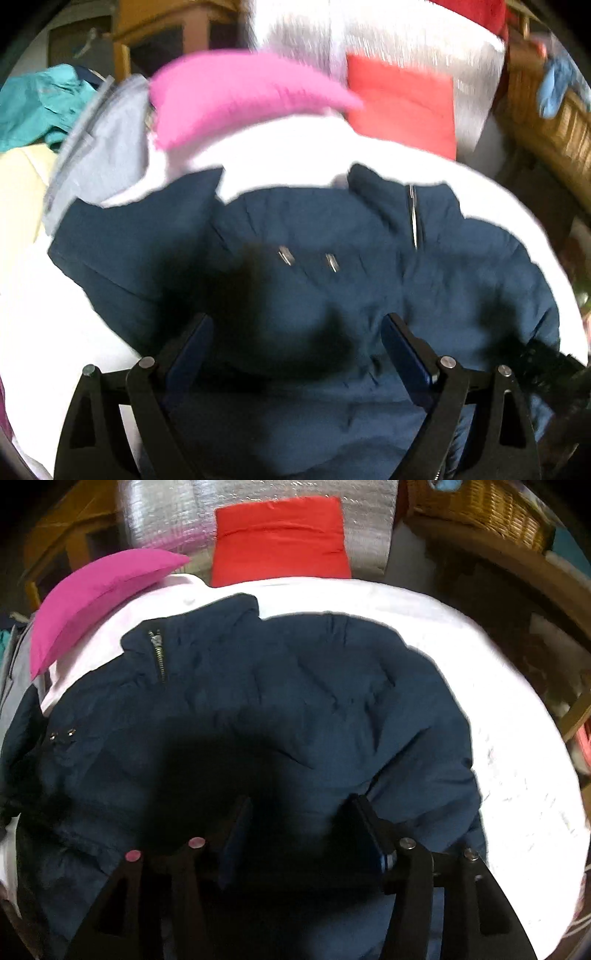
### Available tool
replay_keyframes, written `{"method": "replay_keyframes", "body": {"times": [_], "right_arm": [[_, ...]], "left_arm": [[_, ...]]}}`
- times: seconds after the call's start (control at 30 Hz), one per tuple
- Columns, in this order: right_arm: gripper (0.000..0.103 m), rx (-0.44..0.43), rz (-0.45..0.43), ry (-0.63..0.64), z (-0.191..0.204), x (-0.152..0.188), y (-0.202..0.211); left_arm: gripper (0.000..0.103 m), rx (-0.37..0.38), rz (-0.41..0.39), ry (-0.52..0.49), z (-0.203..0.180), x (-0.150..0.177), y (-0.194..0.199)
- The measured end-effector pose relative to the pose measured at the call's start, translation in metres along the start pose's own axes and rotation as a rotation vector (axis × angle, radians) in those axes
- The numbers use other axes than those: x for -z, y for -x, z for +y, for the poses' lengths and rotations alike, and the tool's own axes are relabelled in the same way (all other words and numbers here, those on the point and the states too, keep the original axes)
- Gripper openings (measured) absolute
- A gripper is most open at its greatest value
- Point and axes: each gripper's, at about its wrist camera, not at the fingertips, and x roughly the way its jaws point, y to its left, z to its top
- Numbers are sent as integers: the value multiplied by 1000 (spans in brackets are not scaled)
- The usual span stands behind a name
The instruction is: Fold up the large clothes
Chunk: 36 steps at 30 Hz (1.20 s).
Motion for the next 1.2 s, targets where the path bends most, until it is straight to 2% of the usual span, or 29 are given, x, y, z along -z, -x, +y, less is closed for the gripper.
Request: {"method": "replay_keyframes", "body": {"times": [0.1,0.17,0.23,0.3,0.4,0.63,0.77,0.9,1.07,1.1,1.13,1.2], "right_arm": [[60,-53,-30,-21,-1,0,12],[60,-95,-69,-43,-3,0,24],[60,-94,-94,-44,-3,1,30],[60,-99,-117,-53,-4,3,35],[60,-115,-125,-67,-7,5,37],[60,-119,-133,-84,-16,3,33],[60,-121,-133,-90,-17,4,33],[60,-111,-136,-80,-17,5,33],[60,-106,-140,-85,-21,6,34],[60,-107,-141,-88,-22,6,34],[60,-107,-143,-91,-23,6,34],[60,-109,-150,-100,-26,6,37]], "left_arm": [[92,-32,-103,112,46,-13,25],[92,-55,-150,237,91,-18,35],[92,-63,-151,351,131,-18,35],[92,-64,-120,467,169,-16,25],[92,-27,-95,601,211,-12,7],[92,141,-50,813,255,-4,-39],[92,231,-32,924,263,5,-59],[90,270,-22,981,270,7,-72],[49,296,10,1002,266,10,-89],[46,295,9,996,264,10,-89],[37,298,3,987,261,8,-88],[31,284,-23,966,256,4,-82]]}}
